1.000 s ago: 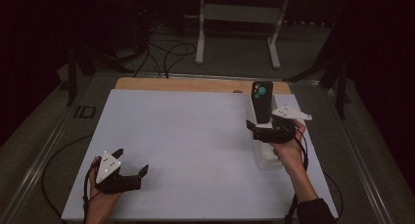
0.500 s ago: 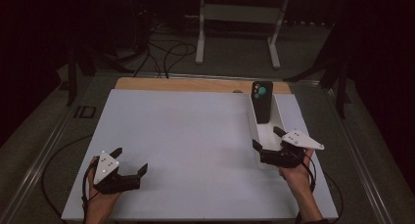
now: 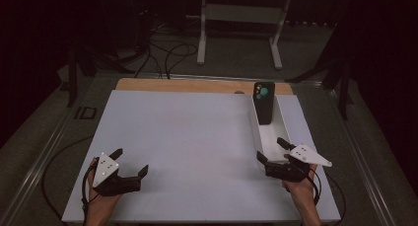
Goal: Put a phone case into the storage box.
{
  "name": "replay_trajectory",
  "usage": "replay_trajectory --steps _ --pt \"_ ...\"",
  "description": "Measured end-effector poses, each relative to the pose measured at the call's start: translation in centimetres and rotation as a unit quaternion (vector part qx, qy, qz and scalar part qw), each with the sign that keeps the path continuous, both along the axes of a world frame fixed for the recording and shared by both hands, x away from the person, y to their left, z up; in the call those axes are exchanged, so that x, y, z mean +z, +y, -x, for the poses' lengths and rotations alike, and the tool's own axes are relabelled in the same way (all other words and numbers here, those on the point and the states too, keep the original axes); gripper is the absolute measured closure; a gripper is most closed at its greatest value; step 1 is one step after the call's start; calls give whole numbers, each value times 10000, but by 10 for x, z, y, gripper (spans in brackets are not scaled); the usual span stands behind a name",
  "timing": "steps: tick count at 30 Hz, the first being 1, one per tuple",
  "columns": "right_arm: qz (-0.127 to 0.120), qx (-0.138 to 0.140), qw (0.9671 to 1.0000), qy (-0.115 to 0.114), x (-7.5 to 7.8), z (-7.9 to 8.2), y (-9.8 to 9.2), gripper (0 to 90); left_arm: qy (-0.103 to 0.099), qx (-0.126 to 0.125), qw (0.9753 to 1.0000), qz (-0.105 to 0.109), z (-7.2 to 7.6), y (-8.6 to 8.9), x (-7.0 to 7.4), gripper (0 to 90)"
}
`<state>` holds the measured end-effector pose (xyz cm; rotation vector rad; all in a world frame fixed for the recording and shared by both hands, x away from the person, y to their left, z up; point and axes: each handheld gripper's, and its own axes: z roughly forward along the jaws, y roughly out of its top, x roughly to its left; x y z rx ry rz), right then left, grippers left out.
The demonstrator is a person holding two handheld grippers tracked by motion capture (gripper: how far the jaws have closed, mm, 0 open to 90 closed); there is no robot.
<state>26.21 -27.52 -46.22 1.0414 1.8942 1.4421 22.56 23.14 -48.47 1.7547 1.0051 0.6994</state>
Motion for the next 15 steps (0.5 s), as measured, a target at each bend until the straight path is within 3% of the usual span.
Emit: replay_trajectory --steps 9,15 --pt "-12 18 9999 -115 -5 11 -8 89 -65 -37 10000 -2 1 0 0 1" --pt "23 14 9999 -108 -9 12 -7 89 -67 -55 9999 -132 1 -1 -1 1"
